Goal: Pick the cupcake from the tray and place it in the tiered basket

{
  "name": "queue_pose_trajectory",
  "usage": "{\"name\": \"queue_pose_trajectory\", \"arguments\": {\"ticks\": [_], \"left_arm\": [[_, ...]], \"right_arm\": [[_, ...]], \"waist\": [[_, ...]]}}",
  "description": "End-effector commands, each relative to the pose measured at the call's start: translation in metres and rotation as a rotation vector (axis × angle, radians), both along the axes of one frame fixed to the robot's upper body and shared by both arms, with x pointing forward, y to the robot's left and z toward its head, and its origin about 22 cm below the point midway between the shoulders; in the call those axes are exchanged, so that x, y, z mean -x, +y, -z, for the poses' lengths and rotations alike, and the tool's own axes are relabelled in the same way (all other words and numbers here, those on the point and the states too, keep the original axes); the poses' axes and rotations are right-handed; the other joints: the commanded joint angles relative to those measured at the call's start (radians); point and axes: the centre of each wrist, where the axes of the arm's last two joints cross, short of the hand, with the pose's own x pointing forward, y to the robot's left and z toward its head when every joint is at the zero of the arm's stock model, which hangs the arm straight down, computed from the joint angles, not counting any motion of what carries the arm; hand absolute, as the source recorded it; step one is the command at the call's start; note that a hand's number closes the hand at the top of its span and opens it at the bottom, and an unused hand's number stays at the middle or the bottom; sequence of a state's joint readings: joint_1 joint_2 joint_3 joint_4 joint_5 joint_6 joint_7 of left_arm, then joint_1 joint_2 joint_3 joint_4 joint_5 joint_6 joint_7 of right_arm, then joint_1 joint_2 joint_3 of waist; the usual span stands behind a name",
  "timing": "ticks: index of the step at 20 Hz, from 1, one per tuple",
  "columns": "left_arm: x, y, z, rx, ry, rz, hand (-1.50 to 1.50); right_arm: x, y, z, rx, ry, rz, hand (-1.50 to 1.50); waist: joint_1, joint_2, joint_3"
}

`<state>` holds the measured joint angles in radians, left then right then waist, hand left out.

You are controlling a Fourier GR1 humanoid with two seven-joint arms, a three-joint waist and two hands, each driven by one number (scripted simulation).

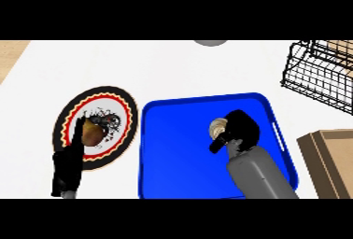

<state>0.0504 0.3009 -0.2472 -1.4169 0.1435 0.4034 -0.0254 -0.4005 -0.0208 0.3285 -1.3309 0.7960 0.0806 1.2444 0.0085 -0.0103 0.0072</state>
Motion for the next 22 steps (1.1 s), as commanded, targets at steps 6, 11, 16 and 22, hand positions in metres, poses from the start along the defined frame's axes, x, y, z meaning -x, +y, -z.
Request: {"name": "queue_pose_trajectory", "arguments": {"ticks": [6,11,16,22], "left_arm": [[0.0,-0.007,-0.004,0.044,0.066,0.045,0.0],[0.01,0.0,0.01,0.044,0.065,-0.024,0.0],[0.021,0.011,0.012,0.043,0.057,-0.052,0.0],[0.024,0.0,0.015,0.029,0.073,-0.028,0.0]], "right_arm": [[-0.008,0.022,0.009,0.129,0.04,0.034,1.5],[0.017,-0.147,0.014,0.167,0.017,-0.249,1.5],[0.034,-0.258,-0.023,0.217,-0.071,-0.378,1.5],[0.049,-0.358,-0.099,0.053,-0.403,-0.291,1.5]], "waist": [[0.002,0.011,-0.007],[-0.071,0.006,-0.006],[-0.092,0.007,-0.004],[-0.065,0.006,-0.005]]}}
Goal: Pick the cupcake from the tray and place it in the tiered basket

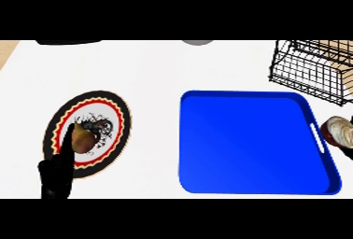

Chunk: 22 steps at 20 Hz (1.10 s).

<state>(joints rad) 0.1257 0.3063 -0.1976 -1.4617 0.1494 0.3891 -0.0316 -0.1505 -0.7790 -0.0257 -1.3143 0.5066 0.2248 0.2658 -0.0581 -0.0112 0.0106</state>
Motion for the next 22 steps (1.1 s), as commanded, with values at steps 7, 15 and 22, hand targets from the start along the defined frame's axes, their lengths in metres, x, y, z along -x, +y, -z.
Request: {"name": "queue_pose_trajectory", "arguments": {"ticks": [7,15,22], "left_arm": [[0.004,-0.007,0.015,0.04,0.084,0.032,0.0],[0.0,-0.019,0.018,0.031,0.077,0.082,0.0],[-0.006,-0.022,0.019,0.057,0.077,0.107,0.0]], "right_arm": [[0.042,-0.101,-0.126,-0.29,-0.501,0.07,1.5],[0.082,-0.141,-0.197,-0.149,-0.63,0.046,1.5],[0.066,-0.119,-0.248,-0.152,-0.643,0.09,1.5]], "waist": [[-0.001,0.0,-0.012],[0.051,0.011,-0.011],[0.067,0.014,-0.012]]}}
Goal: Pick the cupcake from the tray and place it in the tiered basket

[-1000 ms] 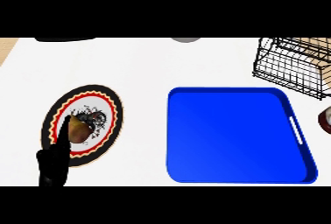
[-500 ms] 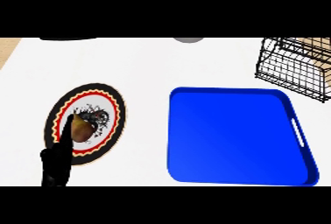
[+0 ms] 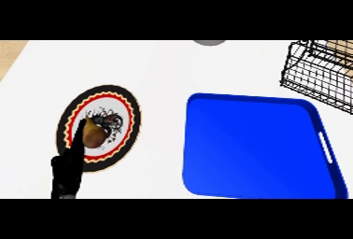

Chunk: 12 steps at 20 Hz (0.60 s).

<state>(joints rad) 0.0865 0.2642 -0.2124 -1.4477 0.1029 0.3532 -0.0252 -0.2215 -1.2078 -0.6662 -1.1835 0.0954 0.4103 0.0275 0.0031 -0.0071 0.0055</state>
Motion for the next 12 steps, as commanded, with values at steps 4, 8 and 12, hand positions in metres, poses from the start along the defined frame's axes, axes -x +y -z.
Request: {"name": "queue_pose_trajectory", "arguments": {"ticks": [4,8,12], "left_arm": [[-0.004,-0.017,0.011,0.022,0.067,0.05,0.0],[-0.005,-0.021,0.015,0.036,0.093,0.053,0.0],[-0.004,-0.015,0.006,0.036,0.067,0.059,0.0]], "right_arm": [[-0.037,0.022,-0.021,-0.04,-0.007,0.056,1.5],[-0.052,0.016,-0.013,-0.044,0.006,0.084,1.5],[-0.074,0.015,-0.007,-0.051,0.013,0.06,1.5]], "waist": [[0.03,0.014,-0.007],[0.032,0.016,-0.006],[0.045,0.018,-0.005]]}}
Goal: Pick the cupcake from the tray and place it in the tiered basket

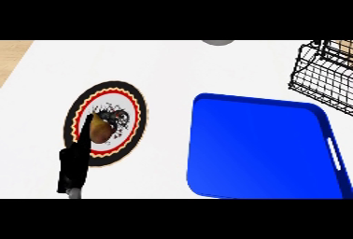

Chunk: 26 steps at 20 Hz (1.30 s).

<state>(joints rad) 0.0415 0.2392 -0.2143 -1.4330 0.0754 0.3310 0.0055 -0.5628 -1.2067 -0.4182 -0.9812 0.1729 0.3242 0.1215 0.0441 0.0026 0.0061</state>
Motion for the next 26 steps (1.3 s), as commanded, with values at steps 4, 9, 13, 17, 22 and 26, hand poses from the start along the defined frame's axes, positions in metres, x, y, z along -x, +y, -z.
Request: {"name": "queue_pose_trajectory", "arguments": {"ticks": [4,9,13,17,22,26], "left_arm": [[0.002,0.009,0.02,0.013,0.073,0.015,0.0],[0.009,-0.004,0.011,0.04,0.06,0.03,0.0],[-0.004,-0.009,0.024,0.024,0.068,0.027,0.0],[-0.001,0.001,0.008,0.03,0.064,0.047,0.0],[0.006,0.0,0.015,0.018,0.051,0.03,0.0],[0.003,-0.014,0.017,0.029,0.065,0.051,0.0]], "right_arm": [[-0.048,0.02,0.017,0.014,0.043,-0.067,1.5],[-0.074,0.029,0.05,0.044,0.088,-0.099,1.5],[-0.095,0.038,0.063,0.063,0.127,-0.061,1.5],[-0.113,0.046,0.07,0.017,0.137,-0.016,1.5],[-0.133,0.062,0.104,-0.149,0.105,-0.057,1.5],[-0.129,0.051,0.119,-0.371,0.101,-0.091,-1.5]], "waist": [[0.0,0.01,-0.007],[-0.007,0.006,-0.006],[-0.007,0.011,-0.006],[0.003,0.011,-0.005],[-0.001,0.011,-0.005],[0.002,0.018,-0.004]]}}
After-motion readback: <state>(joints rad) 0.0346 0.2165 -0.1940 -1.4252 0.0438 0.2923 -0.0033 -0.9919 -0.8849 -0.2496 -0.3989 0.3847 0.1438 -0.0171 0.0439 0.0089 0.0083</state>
